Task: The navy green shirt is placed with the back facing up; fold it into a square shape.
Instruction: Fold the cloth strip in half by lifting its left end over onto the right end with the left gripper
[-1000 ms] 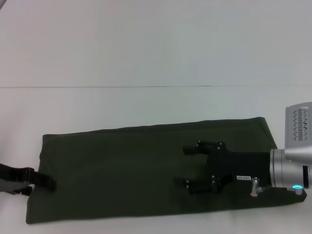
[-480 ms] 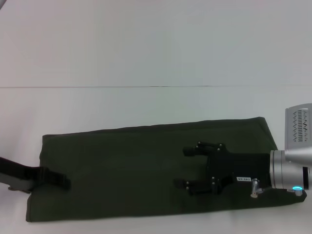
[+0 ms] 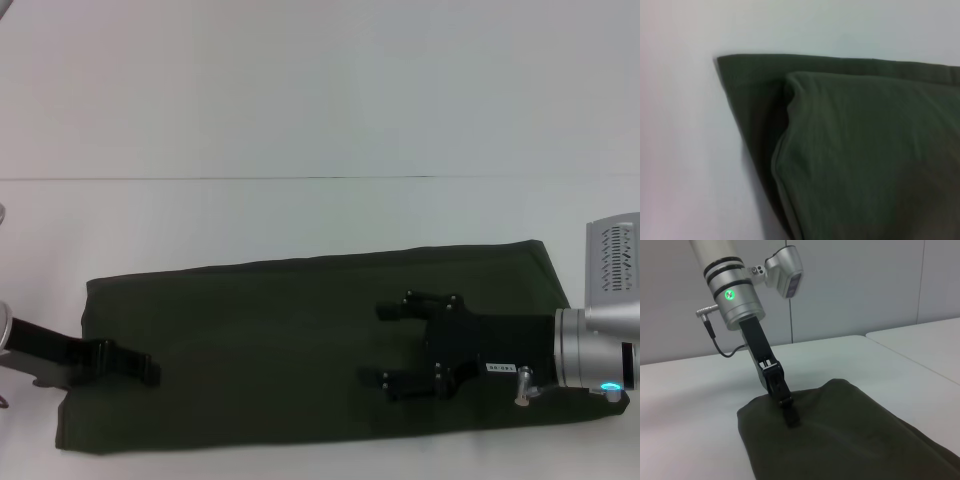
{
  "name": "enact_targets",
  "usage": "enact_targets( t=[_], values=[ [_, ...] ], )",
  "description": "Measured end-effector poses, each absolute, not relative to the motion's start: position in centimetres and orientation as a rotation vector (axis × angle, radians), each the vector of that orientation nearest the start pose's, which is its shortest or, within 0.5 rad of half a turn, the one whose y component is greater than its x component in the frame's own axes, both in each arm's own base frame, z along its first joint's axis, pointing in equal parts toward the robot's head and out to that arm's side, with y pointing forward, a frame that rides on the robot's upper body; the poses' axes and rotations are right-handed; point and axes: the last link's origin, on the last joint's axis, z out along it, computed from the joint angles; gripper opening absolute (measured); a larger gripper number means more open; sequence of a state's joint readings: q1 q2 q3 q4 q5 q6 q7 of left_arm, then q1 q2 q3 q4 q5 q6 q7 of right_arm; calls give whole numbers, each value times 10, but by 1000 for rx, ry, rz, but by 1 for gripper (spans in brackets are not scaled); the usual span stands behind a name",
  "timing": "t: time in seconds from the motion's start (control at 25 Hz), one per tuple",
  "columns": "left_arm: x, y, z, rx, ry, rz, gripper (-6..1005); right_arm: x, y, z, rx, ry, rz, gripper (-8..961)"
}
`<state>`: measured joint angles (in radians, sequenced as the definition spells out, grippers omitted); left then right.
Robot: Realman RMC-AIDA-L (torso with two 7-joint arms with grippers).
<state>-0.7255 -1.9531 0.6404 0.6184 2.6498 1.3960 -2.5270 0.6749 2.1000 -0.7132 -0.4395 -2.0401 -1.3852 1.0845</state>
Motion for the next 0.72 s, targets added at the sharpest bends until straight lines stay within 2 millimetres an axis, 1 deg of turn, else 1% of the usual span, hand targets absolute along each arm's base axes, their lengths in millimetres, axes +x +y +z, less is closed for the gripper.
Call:
enact_targets(
  t=[0.32,0.52,0.72],
  values=[
    [-309,375,39,-2076,-1889,0,786,238,349,-53,-2809,296,587,927],
    [-310,377,42,-2063,-1890,-20,644,238,350,-53,-2809,295,586,927],
    [-309,377,41,-2071,-1883,-8,441,238,350,-53,-2808,292,585,927]
  ],
)
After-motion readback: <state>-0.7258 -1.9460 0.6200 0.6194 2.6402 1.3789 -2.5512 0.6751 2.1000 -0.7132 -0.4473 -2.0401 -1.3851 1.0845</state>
